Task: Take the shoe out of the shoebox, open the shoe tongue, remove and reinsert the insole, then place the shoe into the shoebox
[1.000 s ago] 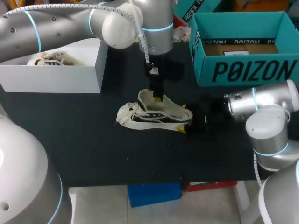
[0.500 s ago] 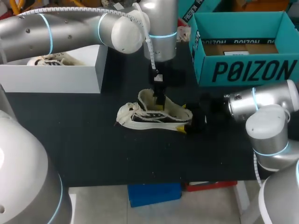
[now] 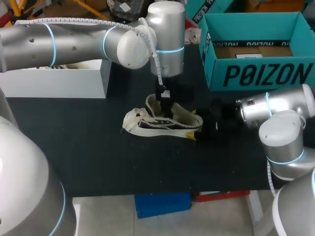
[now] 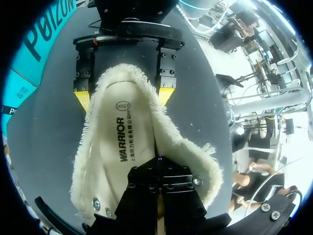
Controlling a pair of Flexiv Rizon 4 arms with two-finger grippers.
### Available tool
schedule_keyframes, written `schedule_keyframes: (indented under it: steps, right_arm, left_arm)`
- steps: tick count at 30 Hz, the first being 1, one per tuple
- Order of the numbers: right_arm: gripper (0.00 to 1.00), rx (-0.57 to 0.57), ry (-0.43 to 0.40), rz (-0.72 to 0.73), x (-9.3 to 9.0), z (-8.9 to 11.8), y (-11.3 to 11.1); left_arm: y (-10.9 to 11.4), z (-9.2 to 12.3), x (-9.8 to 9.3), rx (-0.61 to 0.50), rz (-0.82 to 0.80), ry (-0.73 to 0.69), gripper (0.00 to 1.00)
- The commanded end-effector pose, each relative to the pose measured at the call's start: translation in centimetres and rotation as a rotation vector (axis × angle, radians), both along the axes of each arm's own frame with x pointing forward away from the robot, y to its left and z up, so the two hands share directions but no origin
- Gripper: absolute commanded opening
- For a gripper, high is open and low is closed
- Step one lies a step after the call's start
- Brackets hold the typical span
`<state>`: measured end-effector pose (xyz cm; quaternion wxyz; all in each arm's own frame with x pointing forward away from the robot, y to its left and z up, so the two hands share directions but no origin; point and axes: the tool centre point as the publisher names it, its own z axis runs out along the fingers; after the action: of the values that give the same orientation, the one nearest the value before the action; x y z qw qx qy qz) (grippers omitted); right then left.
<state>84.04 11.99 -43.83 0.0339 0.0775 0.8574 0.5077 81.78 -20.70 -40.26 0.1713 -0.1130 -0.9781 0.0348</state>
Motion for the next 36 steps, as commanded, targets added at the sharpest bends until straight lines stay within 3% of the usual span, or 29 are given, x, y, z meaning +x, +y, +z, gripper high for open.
schedule_keyframes:
  steps: [1, 16, 17, 19, 22, 24, 27, 36]
  right_arm:
    - [0.00, -0.001, 0.001, -0.001, 0.0, -0.2, 0.1]
    - [0.00, -0.001, 0.001, -0.001, 0.0, -0.2, 0.1]
    - [0.00, -0.001, 0.001, -0.001, 0.0, -0.2, 0.1]
    - [0.00, -0.001, 0.001, -0.001, 0.0, -0.2, 0.1]
    - [0.00, -0.001, 0.001, -0.001, 0.0, -0.2, 0.1]
    - [0.00, -0.001, 0.001, -0.001, 0.0, -0.2, 0.1]
    - [0.00, -0.001, 0.001, -0.001, 0.0, -0.2, 0.1]
    - [0.00, -0.001, 0.001, -0.001, 0.0, -0.2, 0.1]
  left_arm:
    - [-0.1, -1.0, -0.1, -0.004, 0.007, 0.017, 0.00]
    - [-0.3, -1.9, -0.8, -0.014, -0.004, 0.013, 0.00]
    - [-0.4, -1.8, -0.9, -0.015, -0.005, 0.012, 0.09]
    - [-0.4, -1.9, -1.0, -0.012, -0.011, 0.005, 0.41]
    - [-0.4, -2.1, -1.1, 0.007, -0.015, -0.019, 0.67]
    - [-0.3, -2.3, -1.2, 0.021, -0.018, -0.037, 0.63]
    - [-0.2, -2.7, -1.2, 0.051, -0.015, -0.075, 0.49]
    - [1.1, -4.7, -0.4, 0.157, 0.013, -0.262, 0.40]
